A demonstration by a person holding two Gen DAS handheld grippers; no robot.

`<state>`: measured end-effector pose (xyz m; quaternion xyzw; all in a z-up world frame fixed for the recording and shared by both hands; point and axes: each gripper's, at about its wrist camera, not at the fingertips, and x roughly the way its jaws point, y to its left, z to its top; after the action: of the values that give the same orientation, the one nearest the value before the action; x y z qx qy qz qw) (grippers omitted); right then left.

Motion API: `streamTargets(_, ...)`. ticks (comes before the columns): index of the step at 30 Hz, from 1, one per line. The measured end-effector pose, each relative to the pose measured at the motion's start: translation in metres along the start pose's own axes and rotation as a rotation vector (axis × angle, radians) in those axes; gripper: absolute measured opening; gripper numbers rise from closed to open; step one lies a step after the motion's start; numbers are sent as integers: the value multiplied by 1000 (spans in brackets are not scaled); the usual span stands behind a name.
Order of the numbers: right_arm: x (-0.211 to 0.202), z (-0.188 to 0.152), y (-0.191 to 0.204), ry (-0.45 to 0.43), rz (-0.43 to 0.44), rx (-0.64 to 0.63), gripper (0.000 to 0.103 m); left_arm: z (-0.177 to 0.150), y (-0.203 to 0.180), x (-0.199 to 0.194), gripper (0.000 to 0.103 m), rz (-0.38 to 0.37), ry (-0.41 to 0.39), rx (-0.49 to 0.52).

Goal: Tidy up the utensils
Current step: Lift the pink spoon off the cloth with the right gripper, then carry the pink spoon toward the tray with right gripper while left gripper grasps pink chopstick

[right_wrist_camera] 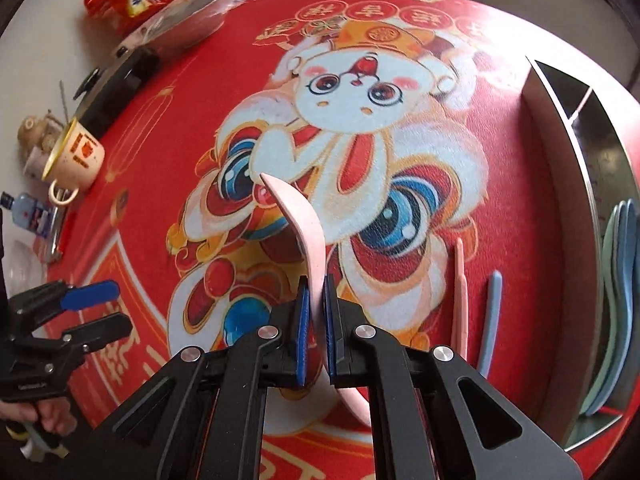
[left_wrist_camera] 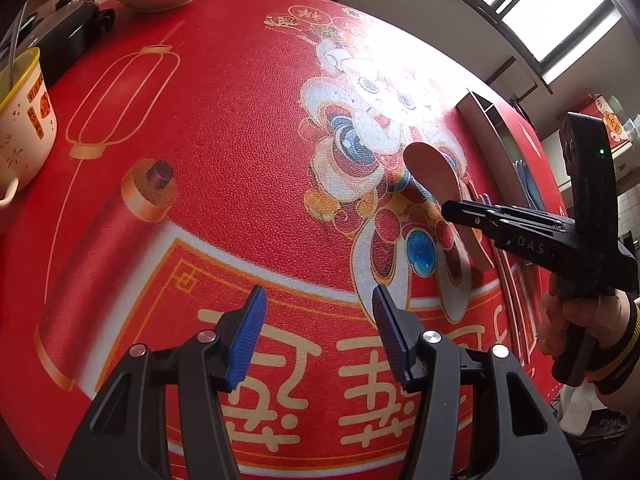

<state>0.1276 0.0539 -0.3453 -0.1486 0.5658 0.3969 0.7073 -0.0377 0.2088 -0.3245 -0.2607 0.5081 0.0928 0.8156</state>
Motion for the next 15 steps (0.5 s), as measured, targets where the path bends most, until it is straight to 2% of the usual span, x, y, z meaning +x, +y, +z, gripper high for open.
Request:
streamTargets(5, -5, -15, -5, -14, 17, 27, 7, 1, -14, 5, 51, -9, 9, 29)
streamTargets(8, -22, -24, -10, -71, 53, 79, 7, 3, -24, 10, 44, -20, 23, 34)
streamTargets(12, -60, -38, -26, -161, 111, 162, 7, 5, -47, 17, 42, -44, 40, 64)
streamTargets(15, -90, -55, -42, -214, 113, 197, 7, 5, -75, 22, 41, -76, 53, 114)
